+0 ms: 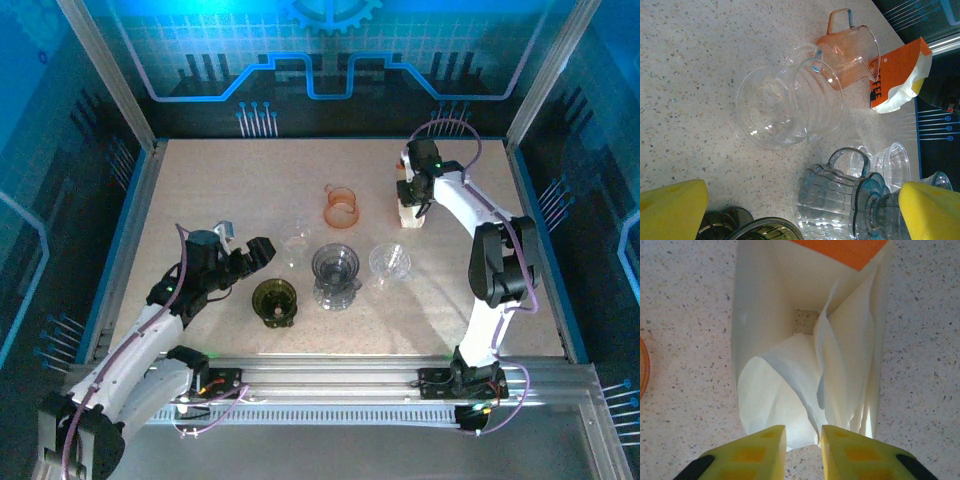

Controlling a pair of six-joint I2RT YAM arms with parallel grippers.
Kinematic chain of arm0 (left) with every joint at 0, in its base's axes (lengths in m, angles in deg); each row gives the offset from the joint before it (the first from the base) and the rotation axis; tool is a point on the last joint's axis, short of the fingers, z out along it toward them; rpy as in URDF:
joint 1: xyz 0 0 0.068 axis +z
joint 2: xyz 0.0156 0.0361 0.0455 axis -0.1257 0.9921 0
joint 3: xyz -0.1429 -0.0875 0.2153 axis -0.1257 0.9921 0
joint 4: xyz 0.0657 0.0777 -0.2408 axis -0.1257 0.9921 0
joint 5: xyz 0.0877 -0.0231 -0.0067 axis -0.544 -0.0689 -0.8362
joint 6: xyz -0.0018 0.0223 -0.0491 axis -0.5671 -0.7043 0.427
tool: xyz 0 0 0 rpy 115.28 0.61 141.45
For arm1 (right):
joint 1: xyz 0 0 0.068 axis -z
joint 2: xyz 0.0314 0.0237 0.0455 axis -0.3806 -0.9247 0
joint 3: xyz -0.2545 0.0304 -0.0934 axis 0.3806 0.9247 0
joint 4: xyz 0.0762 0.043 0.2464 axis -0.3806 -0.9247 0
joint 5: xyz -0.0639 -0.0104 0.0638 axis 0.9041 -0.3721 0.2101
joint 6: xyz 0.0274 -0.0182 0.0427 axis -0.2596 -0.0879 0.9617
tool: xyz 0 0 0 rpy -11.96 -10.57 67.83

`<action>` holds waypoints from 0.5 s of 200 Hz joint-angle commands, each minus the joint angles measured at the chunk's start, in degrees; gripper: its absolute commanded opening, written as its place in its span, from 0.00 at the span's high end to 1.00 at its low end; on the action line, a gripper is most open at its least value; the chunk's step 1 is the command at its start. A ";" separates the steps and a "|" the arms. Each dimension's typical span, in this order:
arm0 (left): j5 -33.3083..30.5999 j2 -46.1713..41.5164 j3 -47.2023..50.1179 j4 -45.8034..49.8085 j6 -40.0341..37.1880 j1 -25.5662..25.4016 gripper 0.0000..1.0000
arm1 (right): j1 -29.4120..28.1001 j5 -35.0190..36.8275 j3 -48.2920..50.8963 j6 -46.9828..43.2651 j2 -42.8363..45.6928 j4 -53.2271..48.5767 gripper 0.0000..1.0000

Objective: Place the coffee filter in the dripper

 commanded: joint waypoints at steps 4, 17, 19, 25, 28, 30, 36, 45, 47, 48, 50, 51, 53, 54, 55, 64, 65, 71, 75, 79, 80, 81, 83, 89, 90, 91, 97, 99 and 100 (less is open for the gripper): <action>0.64 0.46 -0.68 0.02 0.75 0.39 0.01 | -0.58 1.09 -1.30 -0.66 -0.75 -0.51 0.80; 0.64 0.66 -0.68 0.06 0.73 0.39 0.01 | -0.57 1.09 -1.14 -0.70 -0.46 -0.20 0.83; 0.63 0.64 -0.73 0.03 0.73 0.41 0.01 | -0.56 1.09 -1.11 -0.71 -0.40 -0.20 0.83; 0.59 0.74 -0.62 -0.03 0.73 0.39 0.01 | -0.55 1.09 -1.12 -0.75 -0.30 -0.11 0.85; 0.65 0.76 -0.60 -0.05 0.73 0.39 0.01 | -0.58 1.09 -1.14 -0.74 -0.22 -0.04 0.86; 0.63 0.76 -0.55 -0.07 0.73 0.39 0.01 | -0.56 1.09 -1.16 -0.75 -0.17 0.00 0.86; 0.65 0.85 -0.55 -0.20 0.73 0.39 0.01 | -0.56 1.09 -1.23 -0.75 -0.06 -0.02 0.88; 0.70 0.93 -0.51 -0.25 0.81 0.39 0.01 | -0.56 1.22 -1.34 -0.78 0.08 -0.02 0.90; 0.67 0.91 -0.51 -0.25 0.81 0.39 0.01 | -0.56 1.19 -1.32 -0.78 0.06 -0.02 0.90; 0.71 0.90 -0.51 -0.25 0.81 0.39 0.01 | -0.64 1.18 -1.34 -0.81 0.10 -0.02 0.91; 0.74 0.97 -0.51 -0.25 0.81 0.39 0.01 | -0.58 1.20 -1.41 -0.83 0.11 -0.02 0.91; 0.74 0.98 -0.55 -0.25 0.81 0.39 0.01 | -0.57 1.19 -1.43 -0.83 0.13 -0.02 0.92; 0.81 0.94 -0.52 -0.31 0.90 0.39 0.01 | -0.56 1.18 -1.41 -0.79 0.18 -0.02 0.92; 0.78 0.92 -0.51 -0.37 0.90 0.39 0.01 | -0.60 1.18 -1.43 -0.81 0.21 0.03 0.92; 0.76 0.91 -0.47 -0.35 0.90 0.39 0.01 | -0.58 1.18 -1.44 -0.83 0.22 -0.04 0.92; 0.81 0.98 -0.42 -0.39 0.91 0.39 0.01 | -0.61 1.22 -1.58 -0.80 0.36 -0.10 0.95; 0.78 0.94 -0.42 -0.39 0.90 0.39 0.01 | -0.58 1.24 -1.61 -0.78 0.38 -0.10 0.95; 0.83 0.93 -0.42 -0.42 0.99 0.39 0.01 | -0.56 1.26 -1.71 -0.76 0.51 -0.10 0.96; 0.77 0.94 -0.42 -0.42 1.03 0.39 0.01 | -0.55 1.26 -1.75 -0.83 0.64 -0.11 0.97; 0.83 0.91 -0.42 -0.42 0.95 0.39 0.01 | -0.59 1.26 -1.77 -0.81 0.79 -0.02 0.98; 0.83 0.91 -0.42 -0.42 0.93 0.39 0.01 | -0.61 1.26 -1.79 -0.78 0.82 -0.02 0.99; 0.83 0.90 -0.42 -0.42 0.96 0.39 0.01 | -0.58 1.26 -1.75 -0.76 0.79 -0.02 0.99; 0.77 0.95 -0.42 -0.42 0.92 0.39 0.01 | -0.56 1.26 -1.84 -0.82 0.87 -0.02 0.99; 0.83 0.99 -0.42 -0.42 1.04 0.39 0.01 | -0.57 1.20 -1.94 -0.79 1.08 -0.15 1.00; 0.83 0.99 -0.37 -0.42 1.01 0.39 0.01 | -0.60 1.23 -1.96 -0.81 1.09 -0.17 1.00; 0.83 0.94 -0.40 -0.42 1.00 0.39 0.01 | -0.62 1.29 -1.97 -0.78 1.14 -0.18 1.00; 0.86 0.93 -0.42 -0.42 1.01 0.39 0.01 | -0.60 1.26 -2.11 -0.75 1.35 -0.19 1.00; 0.91 0.95 -0.37 -0.42 0.99 0.39 0.01 | -0.65 1.26 -2.10 -0.75 1.43 -0.19 1.00; 0.87 0.97 -0.40 -0.42 1.04 0.39 0.01 | -0.65 1.26 -2.13 -0.75 1.49 -0.19 1.00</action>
